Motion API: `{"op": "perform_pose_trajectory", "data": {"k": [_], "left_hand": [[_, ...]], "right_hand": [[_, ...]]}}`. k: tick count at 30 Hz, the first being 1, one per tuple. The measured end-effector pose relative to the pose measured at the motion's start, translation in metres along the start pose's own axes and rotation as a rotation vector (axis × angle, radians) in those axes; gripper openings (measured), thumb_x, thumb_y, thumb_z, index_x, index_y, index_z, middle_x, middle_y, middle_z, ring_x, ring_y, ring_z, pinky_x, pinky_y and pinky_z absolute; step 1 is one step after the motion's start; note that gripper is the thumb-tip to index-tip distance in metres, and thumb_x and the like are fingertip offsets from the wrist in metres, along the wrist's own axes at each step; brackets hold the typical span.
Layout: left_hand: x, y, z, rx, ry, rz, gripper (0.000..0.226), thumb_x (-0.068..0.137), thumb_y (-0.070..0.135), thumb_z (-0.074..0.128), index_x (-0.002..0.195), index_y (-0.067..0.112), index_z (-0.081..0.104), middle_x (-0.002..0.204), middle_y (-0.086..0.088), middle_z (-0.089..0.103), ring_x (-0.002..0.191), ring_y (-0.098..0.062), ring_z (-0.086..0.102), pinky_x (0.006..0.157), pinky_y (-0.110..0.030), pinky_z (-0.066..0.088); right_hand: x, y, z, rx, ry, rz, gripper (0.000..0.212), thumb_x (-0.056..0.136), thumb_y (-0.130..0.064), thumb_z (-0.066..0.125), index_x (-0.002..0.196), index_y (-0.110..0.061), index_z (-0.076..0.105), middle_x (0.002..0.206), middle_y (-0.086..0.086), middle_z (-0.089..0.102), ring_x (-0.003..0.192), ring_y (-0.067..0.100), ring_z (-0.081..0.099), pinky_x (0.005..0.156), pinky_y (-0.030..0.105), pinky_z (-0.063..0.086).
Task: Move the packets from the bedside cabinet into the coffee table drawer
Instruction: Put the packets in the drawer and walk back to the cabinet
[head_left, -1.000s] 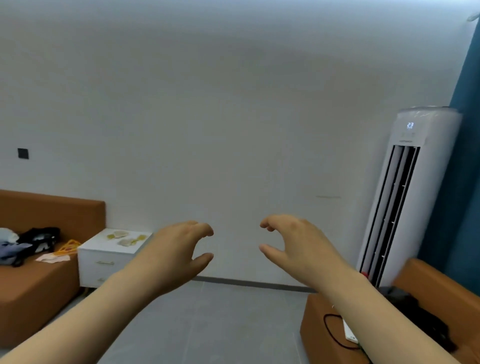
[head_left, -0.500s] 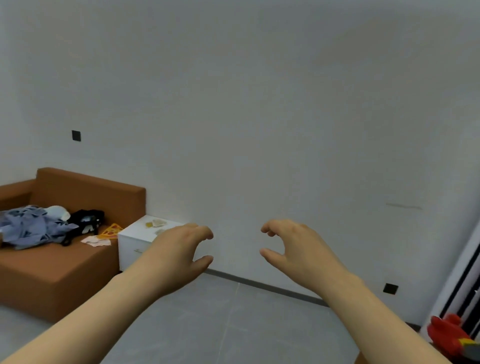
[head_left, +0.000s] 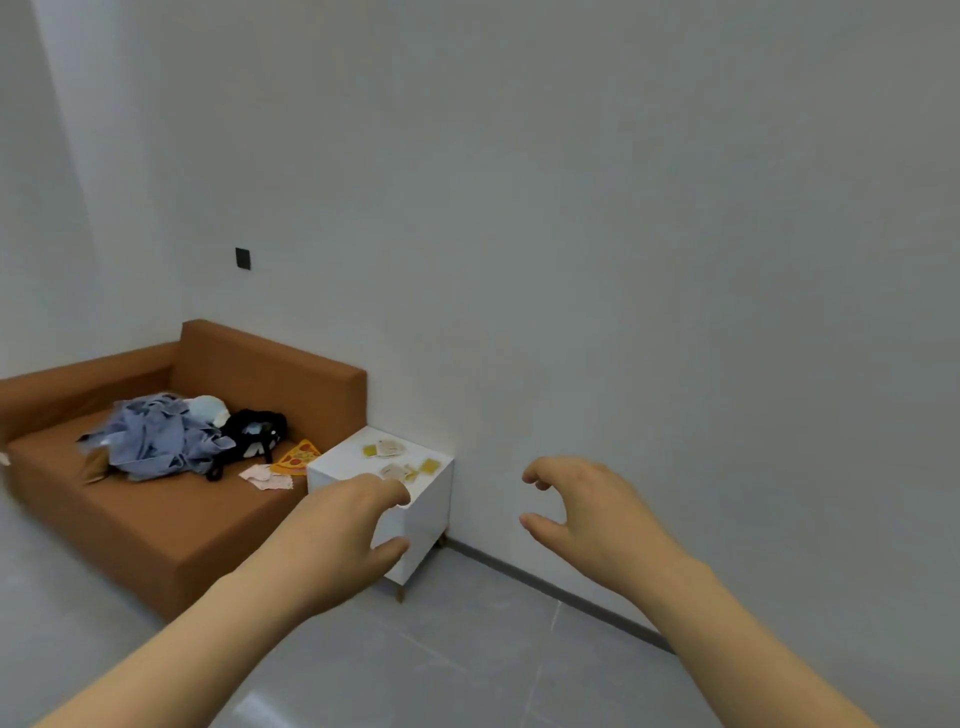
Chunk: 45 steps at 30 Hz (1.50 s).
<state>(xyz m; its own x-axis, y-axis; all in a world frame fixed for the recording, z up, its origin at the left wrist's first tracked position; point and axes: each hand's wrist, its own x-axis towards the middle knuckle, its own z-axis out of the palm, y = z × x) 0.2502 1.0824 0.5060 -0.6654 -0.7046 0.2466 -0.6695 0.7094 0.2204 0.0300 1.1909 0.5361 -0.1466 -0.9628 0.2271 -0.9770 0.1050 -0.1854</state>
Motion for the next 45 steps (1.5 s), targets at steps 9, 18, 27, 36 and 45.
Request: {"op": "perform_pose_trajectory", "data": {"k": [9, 18, 27, 36, 45], "left_hand": [[0.114, -0.131, 0.038, 0.024, 0.001, -0.095, 0.040, 0.088, 0.043, 0.053, 0.127, 0.033, 0.049, 0.126, 0.015, 0.055, 0.114, -0.007, 0.050, 0.089, -0.023, 0.043], [0.227, -0.268, 0.068, -0.026, -0.084, -0.111, 0.042, 0.088, 0.043, 0.055, 0.128, 0.031, 0.050, 0.128, 0.016, 0.055, 0.116, -0.005, 0.051, 0.089, -0.021, 0.043], [0.341, -0.353, 0.125, -0.053, -0.190, -0.139, 0.042, 0.088, 0.039, 0.056, 0.128, 0.029, 0.051, 0.128, 0.011, 0.056, 0.117, -0.007, 0.051, 0.092, -0.022, 0.043], [0.469, -0.423, 0.173, 0.001, -0.311, -0.207, 0.036, 0.087, 0.039, 0.054, 0.122, 0.029, 0.053, 0.121, 0.011, 0.058, 0.109, -0.008, 0.054, 0.080, -0.019, 0.041], [0.576, -0.475, 0.224, -0.017, -0.422, -0.241, 0.038, 0.088, 0.034, 0.054, 0.125, 0.024, 0.053, 0.125, 0.006, 0.057, 0.112, -0.011, 0.055, 0.088, -0.023, 0.045]], "right_hand": [[0.171, 0.005, 0.084, 0.036, -0.071, -0.025, 0.044, 0.090, -0.039, 0.055, 0.132, -0.028, 0.047, 0.128, -0.010, 0.055, 0.118, 0.009, 0.050, 0.096, 0.025, 0.043], [0.323, -0.004, 0.162, 0.062, -0.180, 0.061, 0.042, 0.090, -0.039, 0.055, 0.130, -0.028, 0.049, 0.127, -0.009, 0.056, 0.118, 0.010, 0.050, 0.095, 0.025, 0.042], [0.448, 0.034, 0.238, 0.098, -0.266, 0.155, 0.041, 0.088, -0.038, 0.056, 0.128, -0.027, 0.052, 0.125, -0.008, 0.058, 0.116, 0.010, 0.052, 0.093, 0.024, 0.042], [0.580, 0.096, 0.313, 0.167, -0.383, 0.229, 0.041, 0.087, -0.035, 0.058, 0.126, -0.024, 0.054, 0.123, -0.005, 0.059, 0.112, 0.012, 0.055, 0.089, 0.024, 0.044], [0.683, 0.143, 0.365, 0.195, -0.472, 0.313, 0.042, 0.088, -0.034, 0.058, 0.128, -0.022, 0.053, 0.124, -0.002, 0.059, 0.113, 0.016, 0.055, 0.090, 0.027, 0.045]]}}
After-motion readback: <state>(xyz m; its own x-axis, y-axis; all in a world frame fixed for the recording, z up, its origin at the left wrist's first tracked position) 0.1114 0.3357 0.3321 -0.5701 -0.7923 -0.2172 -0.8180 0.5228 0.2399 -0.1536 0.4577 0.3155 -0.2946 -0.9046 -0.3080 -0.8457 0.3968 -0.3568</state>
